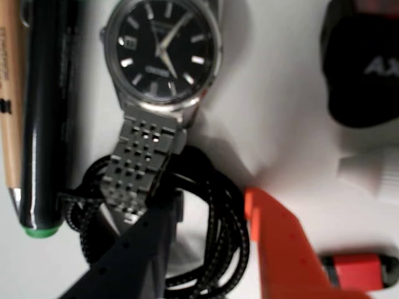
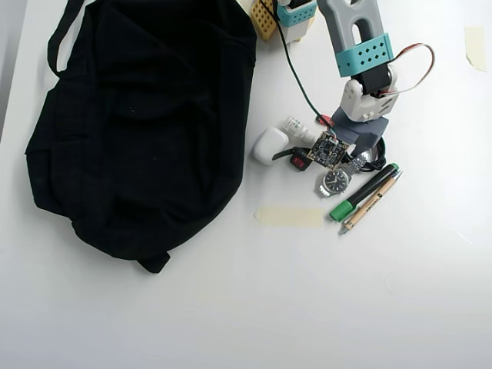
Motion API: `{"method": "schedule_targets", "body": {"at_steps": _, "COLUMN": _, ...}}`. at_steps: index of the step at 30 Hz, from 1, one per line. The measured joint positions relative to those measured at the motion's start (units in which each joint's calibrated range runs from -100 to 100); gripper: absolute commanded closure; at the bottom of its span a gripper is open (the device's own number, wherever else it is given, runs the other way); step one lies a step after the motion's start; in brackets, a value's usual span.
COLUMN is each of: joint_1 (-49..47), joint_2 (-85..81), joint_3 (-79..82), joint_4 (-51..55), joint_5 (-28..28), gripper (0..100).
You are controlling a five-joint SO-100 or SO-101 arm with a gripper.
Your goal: Put the usbc cable into the black bag
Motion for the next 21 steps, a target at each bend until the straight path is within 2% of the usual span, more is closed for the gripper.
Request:
{"method": "schedule_targets", "body": {"at_steps": 10, "joint_1": 0.0, "joint_2": 0.0, "joint_3": 0.68, "joint_4": 0.0, "joint_5": 1.56, "gripper": 88}}
{"method": "schedule_targets", "body": {"at_steps": 15, "joint_1": -0.07, "joint_2": 0.0, "joint_3": 1.02, "joint_4": 0.0, "joint_5": 1.86, "gripper": 99}}
{"method": "schedule_targets", "body": {"at_steps": 21, "joint_1": -0.44, "joint_2": 0.33, "joint_3": 1.45, "joint_4": -0.51, "joint_5": 2.05, "gripper": 98}}
